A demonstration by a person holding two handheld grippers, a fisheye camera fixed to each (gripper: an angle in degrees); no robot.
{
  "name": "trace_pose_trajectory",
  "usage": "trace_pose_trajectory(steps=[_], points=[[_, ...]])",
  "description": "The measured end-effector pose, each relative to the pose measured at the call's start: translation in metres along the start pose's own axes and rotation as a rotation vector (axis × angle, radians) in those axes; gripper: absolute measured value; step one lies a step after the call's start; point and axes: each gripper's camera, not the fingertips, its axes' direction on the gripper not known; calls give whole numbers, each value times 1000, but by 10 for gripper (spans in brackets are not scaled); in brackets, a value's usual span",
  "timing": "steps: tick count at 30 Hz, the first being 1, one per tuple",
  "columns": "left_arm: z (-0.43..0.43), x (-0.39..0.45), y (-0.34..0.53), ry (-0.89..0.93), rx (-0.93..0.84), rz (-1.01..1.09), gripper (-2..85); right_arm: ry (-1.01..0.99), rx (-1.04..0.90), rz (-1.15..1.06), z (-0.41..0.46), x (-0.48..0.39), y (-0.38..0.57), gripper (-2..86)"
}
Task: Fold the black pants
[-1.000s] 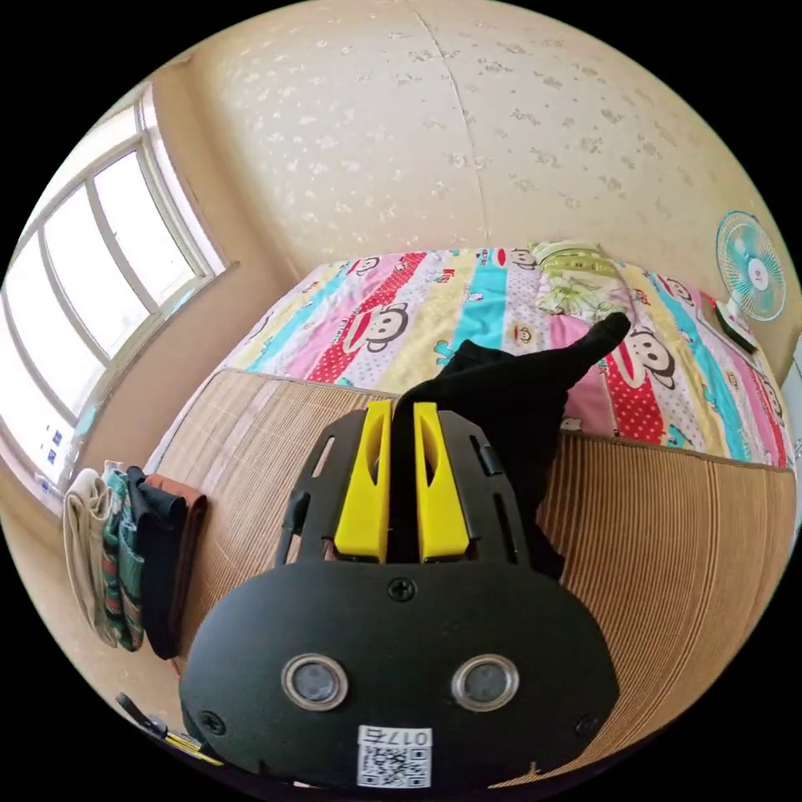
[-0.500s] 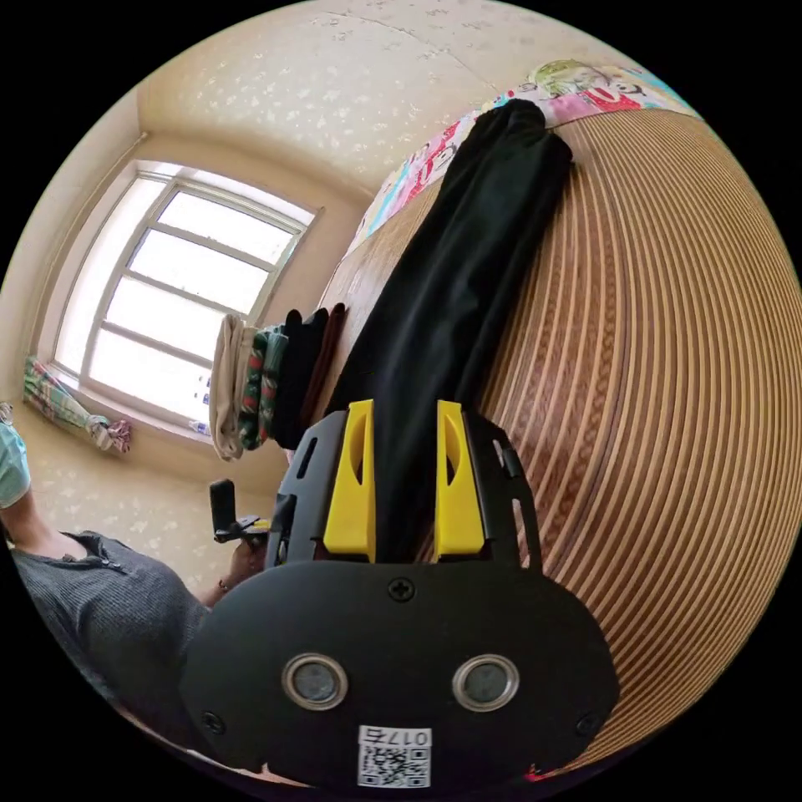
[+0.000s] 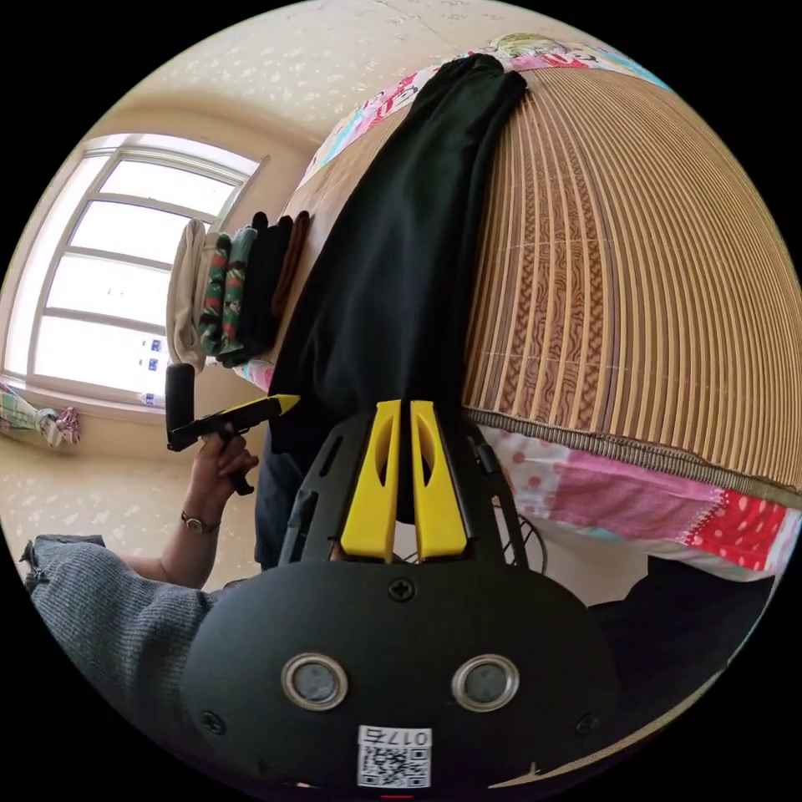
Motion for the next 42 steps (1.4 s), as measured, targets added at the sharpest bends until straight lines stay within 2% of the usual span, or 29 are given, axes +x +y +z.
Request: trace_pose_trajectory(steps=[3,6,8,10,14,17,19,24,29,33,37,40,42], points=[[-11,7,1,28,-12,21,-2,-169,63,7,-28,7,3,29],[-38,13,14,339,128,177,-3,-250,152,9,-66,4,13,24],[-51,-2,28,514,238,159,-4,-251,186,51,-86,5,22,23],[-46,-12,33,458,210,113,-4,-244,205,61,-96,9,30,22],[-7,-6,40,146,47,74,-3,-184,87,122,-60,31,35,21],[5,6,46,0,30,74,-1,-165,35,165,-34,44,38,22],[-1,9,50,7,58,65,0,-200,46,161,-33,43,42,23],[-22,-7,61,206,174,46,6,-222,92,66,-46,28,46,28],[-3,-25,58,91,63,-55,43,-146,-9,150,-25,47,43,45],[-17,-23,55,84,154,-10,71,-197,116,132,-46,50,47,96],[-20,-25,21,94,173,35,111,-132,91,67,-50,45,24,119],[4,-22,-10,17,81,66,110,-126,-14,29,-30,42,-1,116],[21,-18,-20,-44,11,62,100,-98,-68,9,-21,37,-13,82]])
